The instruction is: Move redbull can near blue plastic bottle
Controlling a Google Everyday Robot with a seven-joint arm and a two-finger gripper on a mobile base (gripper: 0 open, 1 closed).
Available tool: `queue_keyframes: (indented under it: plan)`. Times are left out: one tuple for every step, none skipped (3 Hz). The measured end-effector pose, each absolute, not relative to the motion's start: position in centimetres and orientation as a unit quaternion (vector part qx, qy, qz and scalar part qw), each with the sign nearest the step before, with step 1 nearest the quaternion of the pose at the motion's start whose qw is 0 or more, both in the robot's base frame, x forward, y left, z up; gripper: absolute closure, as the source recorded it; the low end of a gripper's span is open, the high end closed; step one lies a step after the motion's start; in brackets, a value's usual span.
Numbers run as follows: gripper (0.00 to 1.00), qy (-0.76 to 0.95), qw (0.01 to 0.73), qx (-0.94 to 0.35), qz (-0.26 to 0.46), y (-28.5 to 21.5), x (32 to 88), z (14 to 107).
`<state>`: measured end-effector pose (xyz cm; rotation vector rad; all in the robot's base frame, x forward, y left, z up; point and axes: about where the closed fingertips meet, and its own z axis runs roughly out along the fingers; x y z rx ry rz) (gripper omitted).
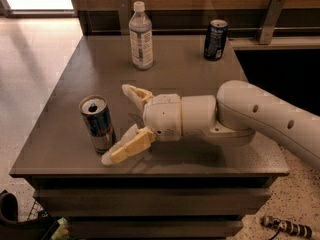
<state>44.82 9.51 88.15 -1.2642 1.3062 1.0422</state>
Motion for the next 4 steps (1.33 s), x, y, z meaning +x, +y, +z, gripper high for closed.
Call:
queue_keyframes:
  plan:
    - [0.25,0.520,0.507,-0.518,0.452,11.36,44.03,88.51]
    - [0.54,0.520,0.506,-0.520,0.451,11.41,43.96,88.57]
    - [0.80,0.519,0.505,-0.521,0.451,11.60,43.84,88.65]
    - [1.00,0.517,0.504,-0.523,0.451,11.84,43.69,88.75]
